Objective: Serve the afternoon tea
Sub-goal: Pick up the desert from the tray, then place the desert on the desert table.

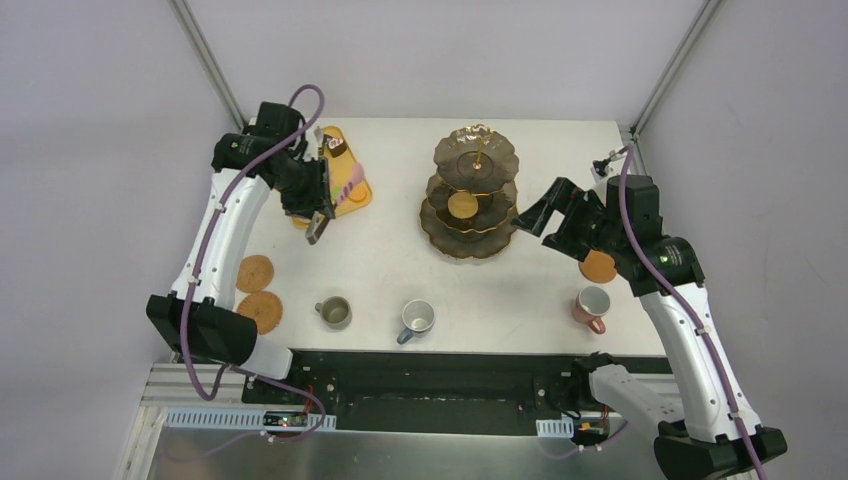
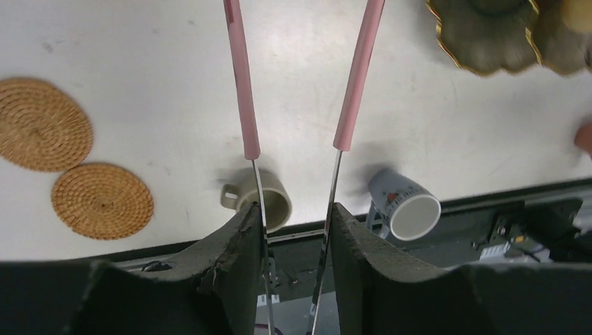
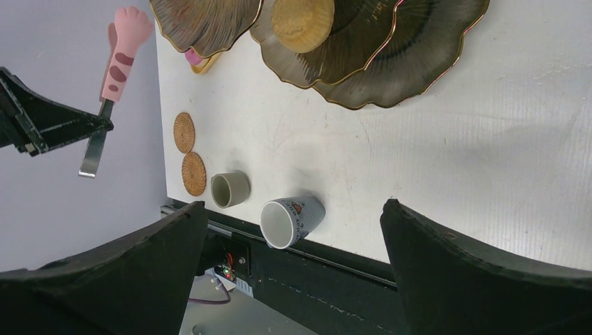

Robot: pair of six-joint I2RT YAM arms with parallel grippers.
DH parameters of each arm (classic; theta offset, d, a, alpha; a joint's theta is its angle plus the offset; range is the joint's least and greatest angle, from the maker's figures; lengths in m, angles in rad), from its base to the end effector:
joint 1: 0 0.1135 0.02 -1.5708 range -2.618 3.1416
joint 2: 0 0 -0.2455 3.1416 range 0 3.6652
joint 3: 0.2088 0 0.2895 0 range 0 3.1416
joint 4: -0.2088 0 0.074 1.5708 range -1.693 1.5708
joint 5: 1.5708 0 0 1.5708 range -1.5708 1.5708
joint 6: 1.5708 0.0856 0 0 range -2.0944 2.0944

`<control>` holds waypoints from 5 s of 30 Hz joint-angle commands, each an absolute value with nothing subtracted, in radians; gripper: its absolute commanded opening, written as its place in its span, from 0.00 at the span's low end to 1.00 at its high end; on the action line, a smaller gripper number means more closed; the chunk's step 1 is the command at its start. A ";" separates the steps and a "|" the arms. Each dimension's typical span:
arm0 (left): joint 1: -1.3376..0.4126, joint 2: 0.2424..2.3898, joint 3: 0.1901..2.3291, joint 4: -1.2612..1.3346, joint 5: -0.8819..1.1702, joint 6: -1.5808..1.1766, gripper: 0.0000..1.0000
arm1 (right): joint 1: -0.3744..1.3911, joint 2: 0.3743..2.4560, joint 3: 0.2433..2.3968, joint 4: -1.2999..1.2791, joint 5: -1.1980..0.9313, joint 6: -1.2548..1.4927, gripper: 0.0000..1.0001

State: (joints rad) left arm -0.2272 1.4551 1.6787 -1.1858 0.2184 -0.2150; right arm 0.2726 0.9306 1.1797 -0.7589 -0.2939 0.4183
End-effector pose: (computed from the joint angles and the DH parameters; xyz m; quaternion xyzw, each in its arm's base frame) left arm 0.3316 -0.0957 0.3494 0.0384 0.9482 -0.1668 0.2678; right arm 0.2525 0.0963 0.3623 -0.0118 0.8564 0.2883 0.4282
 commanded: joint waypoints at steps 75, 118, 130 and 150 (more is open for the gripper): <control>0.015 1.830 1.638 -1.134 0.055 -0.201 0.39 | 0.292 0.967 1.164 -0.720 -0.319 0.412 0.99; -0.416 1.456 1.671 -0.968 -0.035 -0.028 0.11 | 0.291 0.977 1.181 -0.723 -0.346 0.432 0.99; -0.480 1.642 1.805 -0.886 0.130 0.154 0.10 | 0.290 0.973 1.210 -0.758 -0.320 0.444 0.99; -0.545 1.782 1.818 -0.760 0.239 0.184 0.11 | 0.291 0.991 1.236 -0.783 -0.306 0.453 0.99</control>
State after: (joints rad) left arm -0.5255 1.7760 1.7767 -0.8116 0.1856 0.1699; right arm 0.2871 0.9916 1.1912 -0.7723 -0.3210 0.4450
